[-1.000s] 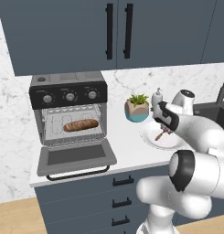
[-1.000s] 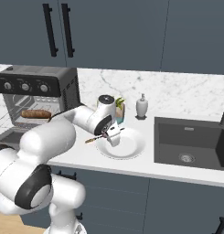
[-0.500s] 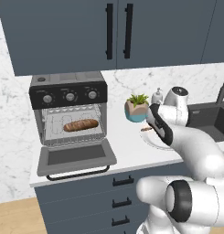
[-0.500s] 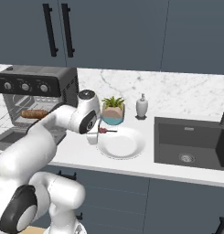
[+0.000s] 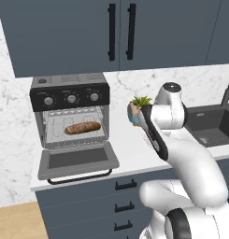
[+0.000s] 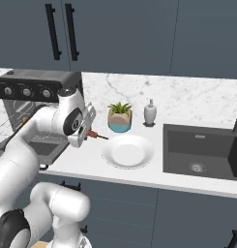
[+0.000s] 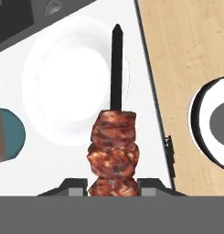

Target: Pick up the kebab skewer and baguette bread, and place them inside the toaster oven. Close the toaster oven door and start by setting the timer.

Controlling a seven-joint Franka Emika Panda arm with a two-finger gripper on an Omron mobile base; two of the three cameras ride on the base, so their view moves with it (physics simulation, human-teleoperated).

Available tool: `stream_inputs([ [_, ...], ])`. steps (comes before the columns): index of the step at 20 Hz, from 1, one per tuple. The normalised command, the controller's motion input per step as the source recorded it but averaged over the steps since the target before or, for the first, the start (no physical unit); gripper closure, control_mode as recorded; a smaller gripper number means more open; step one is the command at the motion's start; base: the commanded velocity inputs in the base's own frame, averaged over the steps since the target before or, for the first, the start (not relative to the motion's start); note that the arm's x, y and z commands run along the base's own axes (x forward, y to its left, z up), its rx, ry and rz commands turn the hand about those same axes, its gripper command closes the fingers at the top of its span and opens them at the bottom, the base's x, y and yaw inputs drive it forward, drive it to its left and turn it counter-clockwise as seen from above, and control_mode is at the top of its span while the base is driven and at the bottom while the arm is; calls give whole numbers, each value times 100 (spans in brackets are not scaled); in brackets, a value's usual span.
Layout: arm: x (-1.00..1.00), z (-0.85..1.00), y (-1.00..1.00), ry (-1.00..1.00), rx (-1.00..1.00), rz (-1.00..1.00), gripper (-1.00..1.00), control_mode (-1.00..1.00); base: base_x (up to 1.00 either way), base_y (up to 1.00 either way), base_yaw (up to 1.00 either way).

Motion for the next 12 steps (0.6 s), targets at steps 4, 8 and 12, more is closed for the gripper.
stream_inputs([
  [4,-44,42,46,0,1,0,100,-100,0,0,0],
  [8,-50,30,56,0,0,0,100,-100,0,0,0],
  [12,-41,19,79,0,0,0,100,-100,0,0,0],
])
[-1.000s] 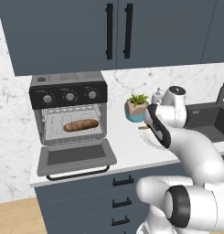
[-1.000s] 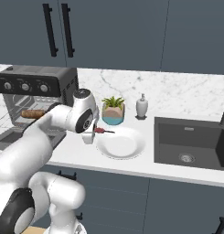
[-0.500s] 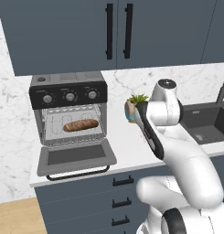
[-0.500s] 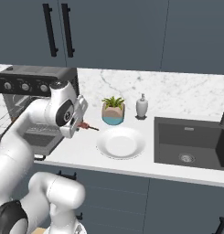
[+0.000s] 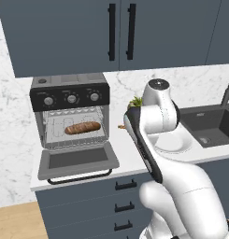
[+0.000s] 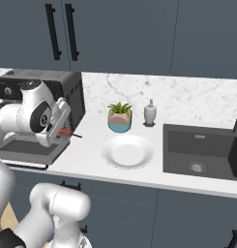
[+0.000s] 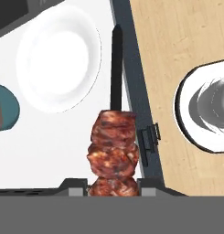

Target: Pick up the kebab skewer and baguette bread, and place them inside the toaster oven. Close the toaster oven door and start by setting the timer.

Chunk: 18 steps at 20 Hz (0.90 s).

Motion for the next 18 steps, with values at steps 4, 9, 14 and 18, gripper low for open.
stream_inputs([
  [4,-13,12,94,-1,0,0,100,-100,0,0,0],
  [9,0,14,99,0,0,0,100,-100,0,0,0],
  [14,4,16,89,0,0,0,100,-100,0,0,0],
  [18,15,4,75,-3,0,0,100,-100,0,0,0],
])
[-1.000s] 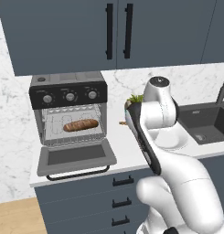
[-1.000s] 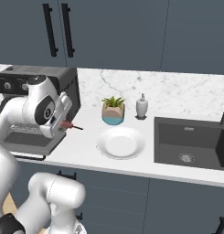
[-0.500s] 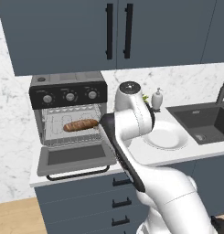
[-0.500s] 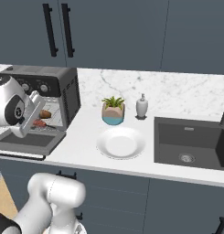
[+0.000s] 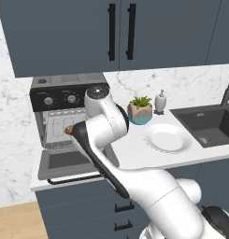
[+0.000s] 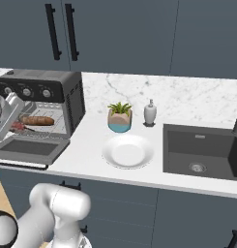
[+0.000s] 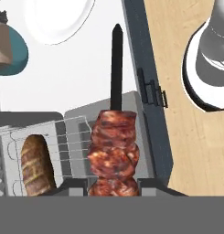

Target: Pick up the kebab skewer and baguette bread, and place them inside the toaster oven. Close the toaster oven door and start by setting the timer.

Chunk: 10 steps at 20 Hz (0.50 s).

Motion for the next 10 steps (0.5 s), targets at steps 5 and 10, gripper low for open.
stream_inputs([
  [5,26,0,42,-10,0,0,100,-100,0,0,0],
  [10,46,0,0,-15,0,3,100,-100,0,0,0],
])
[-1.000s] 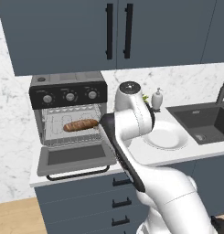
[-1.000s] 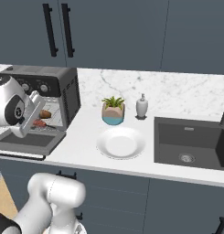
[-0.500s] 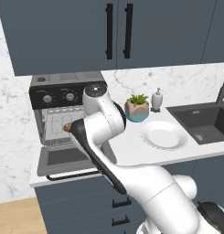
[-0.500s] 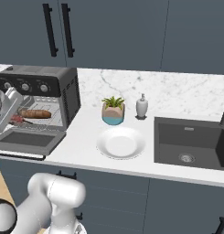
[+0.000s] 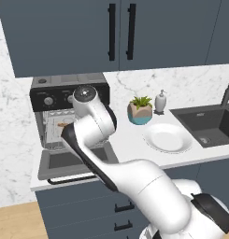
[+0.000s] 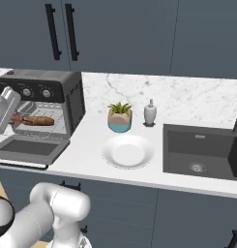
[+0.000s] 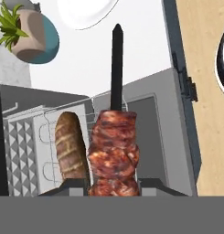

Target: Pick up the kebab skewer and baguette bread, and place them inside the toaster oven. Close the toaster oven door and start by setting the timer.

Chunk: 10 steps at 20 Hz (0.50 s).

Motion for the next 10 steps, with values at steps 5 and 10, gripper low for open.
stream_inputs([
  [5,37,-21,-6,-7,0,5,100,-100,0,0,0],
  [10,15,-42,1,-1,0,0,100,-100,0,0,0],
])
